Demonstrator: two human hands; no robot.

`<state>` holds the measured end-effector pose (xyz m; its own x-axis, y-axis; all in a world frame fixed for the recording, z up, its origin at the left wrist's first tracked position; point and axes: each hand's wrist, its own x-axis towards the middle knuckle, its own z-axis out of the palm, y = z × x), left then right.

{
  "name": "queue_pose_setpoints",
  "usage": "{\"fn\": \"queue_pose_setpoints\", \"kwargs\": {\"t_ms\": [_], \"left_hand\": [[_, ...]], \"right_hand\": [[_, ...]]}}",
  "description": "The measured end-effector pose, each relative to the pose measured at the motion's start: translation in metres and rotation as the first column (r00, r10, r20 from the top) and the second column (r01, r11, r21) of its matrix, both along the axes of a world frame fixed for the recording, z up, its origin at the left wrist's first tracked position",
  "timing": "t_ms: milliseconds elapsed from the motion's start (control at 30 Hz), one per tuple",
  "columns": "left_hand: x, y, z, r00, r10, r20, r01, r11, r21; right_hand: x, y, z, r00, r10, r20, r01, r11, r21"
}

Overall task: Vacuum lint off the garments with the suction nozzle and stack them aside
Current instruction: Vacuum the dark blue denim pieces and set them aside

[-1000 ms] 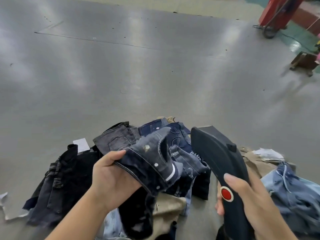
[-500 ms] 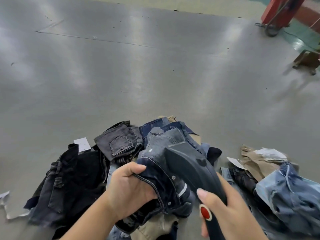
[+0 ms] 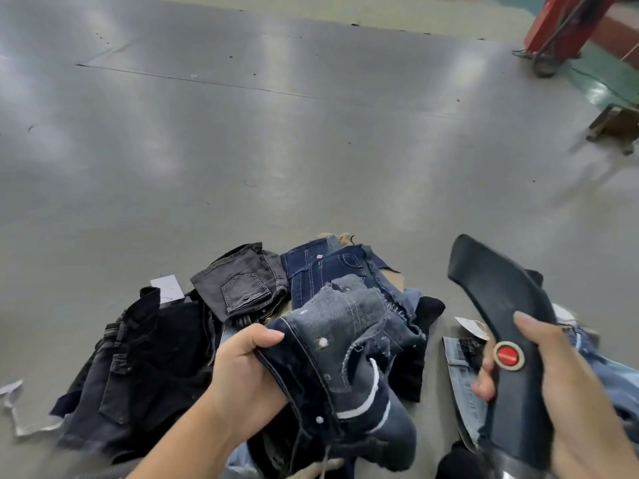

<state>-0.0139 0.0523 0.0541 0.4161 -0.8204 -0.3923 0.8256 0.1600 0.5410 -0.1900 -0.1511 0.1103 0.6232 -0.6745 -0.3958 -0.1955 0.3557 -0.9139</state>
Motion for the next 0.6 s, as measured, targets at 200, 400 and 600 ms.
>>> {"fn": "queue_pose_setpoints", "kwargs": {"t_ms": [200,400,600], "left_hand": [[-0.005,-0.011,-0.013,0.998,0.037,-0.051,-0.031,0.994,0.106],[0.006,-0.008,-0.011,0.998,0.032,-0.052,-0.028,0.996,0.085],[0.017,-0.003,-0.005,0.998,-0.005,-0.057,-0.005,0.985,-0.174]], "right_hand": [[0.003,0.017,-0.01,0.991,0.118,-0.069,-0.122,0.991,-0.056],[-0.002,0.019,-0.01,0.984,0.176,-0.037,-0.179,0.979,-0.099],[-0.002,0.027,-0.009,0.988,0.151,-0.007,-0.151,0.985,-0.084]]}}
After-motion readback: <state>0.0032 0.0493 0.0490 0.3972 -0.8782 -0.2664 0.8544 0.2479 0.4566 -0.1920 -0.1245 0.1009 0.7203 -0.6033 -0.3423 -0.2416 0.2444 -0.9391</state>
